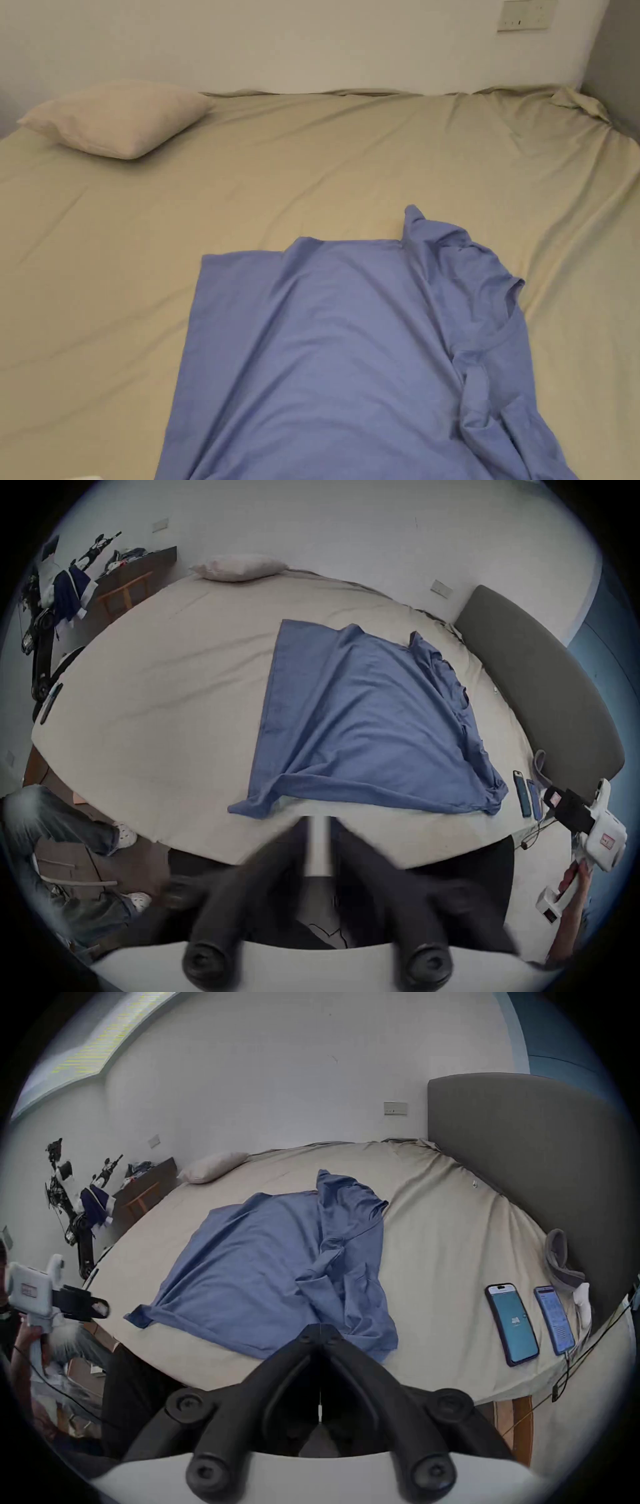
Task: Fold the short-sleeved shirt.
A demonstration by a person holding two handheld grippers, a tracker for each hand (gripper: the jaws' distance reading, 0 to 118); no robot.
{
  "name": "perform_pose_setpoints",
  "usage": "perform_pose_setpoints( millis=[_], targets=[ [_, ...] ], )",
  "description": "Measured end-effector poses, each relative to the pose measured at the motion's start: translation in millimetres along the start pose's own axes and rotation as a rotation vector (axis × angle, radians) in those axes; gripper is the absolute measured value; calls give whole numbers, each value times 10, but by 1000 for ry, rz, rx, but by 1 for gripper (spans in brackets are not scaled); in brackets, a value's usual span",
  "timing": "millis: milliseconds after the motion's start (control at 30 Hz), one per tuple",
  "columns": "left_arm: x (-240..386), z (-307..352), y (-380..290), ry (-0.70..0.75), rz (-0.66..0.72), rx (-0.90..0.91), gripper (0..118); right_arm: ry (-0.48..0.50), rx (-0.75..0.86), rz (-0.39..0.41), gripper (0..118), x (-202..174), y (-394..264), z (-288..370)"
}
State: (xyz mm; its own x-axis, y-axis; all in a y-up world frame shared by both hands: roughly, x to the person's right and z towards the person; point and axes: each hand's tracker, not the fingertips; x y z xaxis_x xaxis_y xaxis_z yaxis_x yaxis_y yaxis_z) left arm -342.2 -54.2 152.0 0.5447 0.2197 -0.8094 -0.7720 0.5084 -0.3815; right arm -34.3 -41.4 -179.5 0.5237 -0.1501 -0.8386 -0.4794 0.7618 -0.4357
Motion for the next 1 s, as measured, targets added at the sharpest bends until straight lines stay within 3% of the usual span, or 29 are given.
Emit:
perform_pose_setpoints(
  millis=[100,267,300,367,433,567,600,633,667,700,733,900,933,1000],
  targets=[
    [-79,-386,88,21,-5,-53,102,32,-11,-19,2,-4,-8,-65],
    [-167,-935,240,206,-199,-160,101,51,-32,-29,2,-38,-19,-170],
    [-199,-1019,241,172,-195,-178,93,53,-41,-29,2,-35,-23,-205],
    [-276,-1097,227,36,-112,-195,2,47,-51,-31,2,-40,-41,-253],
    [-263,-1048,186,27,-22,-181,1,26,-74,-24,2,-20,-57,-300],
    [-208,-891,225,49,-42,-135,1,-12,-140,-44,3,130,-91,-418],
    [-201,-857,236,37,-36,-132,1,-63,-167,-57,19,192,-84,-464],
    [-191,-829,240,30,-28,-119,1,-113,-183,-60,71,246,-81,-515],
    [-183,-799,276,25,-26,-118,1,-129,-193,-59,102,301,-78,-571],
    [-176,-789,288,20,-26,-122,1,-141,-192,-62,114,363,-85,-633],
    [-171,-778,289,16,-25,-122,1,-141,-193,-66,116,419,-65,-699],
    [-138,-787,291,7,-14,-116,1,-123,-312,-183,113,680,-43,-1214],
    [-124,-786,301,5,-7,-121,1,-110,-323,-208,92,709,-51,-1299],
    [-123,-806,279,8,2,-128,1,-61,-318,-217,5,729,-50,-1393]
  ],
)
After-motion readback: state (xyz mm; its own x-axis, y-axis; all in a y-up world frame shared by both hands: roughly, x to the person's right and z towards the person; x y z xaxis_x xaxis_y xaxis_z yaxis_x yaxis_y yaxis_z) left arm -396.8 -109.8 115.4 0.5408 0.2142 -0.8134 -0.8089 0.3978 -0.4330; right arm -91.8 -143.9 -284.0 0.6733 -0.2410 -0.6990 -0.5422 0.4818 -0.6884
